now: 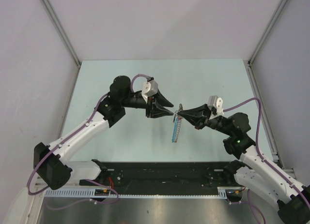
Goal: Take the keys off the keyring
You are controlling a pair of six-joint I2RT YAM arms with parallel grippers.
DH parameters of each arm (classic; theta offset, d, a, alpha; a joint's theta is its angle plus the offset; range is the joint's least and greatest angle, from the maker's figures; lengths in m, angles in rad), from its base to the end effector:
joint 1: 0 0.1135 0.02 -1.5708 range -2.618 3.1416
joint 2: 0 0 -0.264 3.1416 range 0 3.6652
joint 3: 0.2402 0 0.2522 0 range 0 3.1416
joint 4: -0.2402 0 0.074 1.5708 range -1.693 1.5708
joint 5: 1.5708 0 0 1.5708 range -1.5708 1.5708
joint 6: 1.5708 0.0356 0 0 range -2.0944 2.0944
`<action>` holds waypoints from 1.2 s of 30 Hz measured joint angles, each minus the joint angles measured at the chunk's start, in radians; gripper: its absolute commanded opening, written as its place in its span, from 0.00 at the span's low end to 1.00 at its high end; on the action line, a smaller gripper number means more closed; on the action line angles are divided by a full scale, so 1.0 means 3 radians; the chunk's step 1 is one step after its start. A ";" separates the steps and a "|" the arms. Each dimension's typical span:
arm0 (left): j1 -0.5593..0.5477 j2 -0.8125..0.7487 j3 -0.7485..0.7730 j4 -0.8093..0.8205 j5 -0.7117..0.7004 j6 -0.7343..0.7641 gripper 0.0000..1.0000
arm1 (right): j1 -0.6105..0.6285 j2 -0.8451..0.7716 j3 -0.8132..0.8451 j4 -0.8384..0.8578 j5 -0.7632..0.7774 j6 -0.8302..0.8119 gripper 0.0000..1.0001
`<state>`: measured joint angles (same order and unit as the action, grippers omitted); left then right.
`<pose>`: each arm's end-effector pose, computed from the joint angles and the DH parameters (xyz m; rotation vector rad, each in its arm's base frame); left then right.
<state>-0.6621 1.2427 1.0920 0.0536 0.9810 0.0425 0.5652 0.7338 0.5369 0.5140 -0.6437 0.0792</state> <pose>0.2022 -0.1952 0.3769 1.2872 1.2414 -1.2637 0.1349 0.1108 0.3332 -0.8622 1.0784 0.9450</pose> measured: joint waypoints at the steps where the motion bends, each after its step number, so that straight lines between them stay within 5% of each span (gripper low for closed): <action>1: -0.0009 -0.0001 0.0000 0.0003 -0.0001 0.0004 0.41 | 0.0000 0.0000 0.0000 0.0008 -0.0005 0.0001 0.00; 16: -0.0156 0.0085 0.0027 -0.0061 -0.0121 0.0072 0.30 | 0.0017 -0.0005 0.0000 0.0113 -0.0039 0.0011 0.00; 36: -0.0158 0.0089 0.0027 -0.0057 -0.0145 0.0062 0.29 | 0.0067 -0.0005 0.0000 0.0069 -0.0029 -0.0048 0.00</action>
<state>-0.7094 1.2694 1.1000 0.0364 0.9375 0.0612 0.5854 0.7322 0.5369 0.5346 -0.6525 0.0647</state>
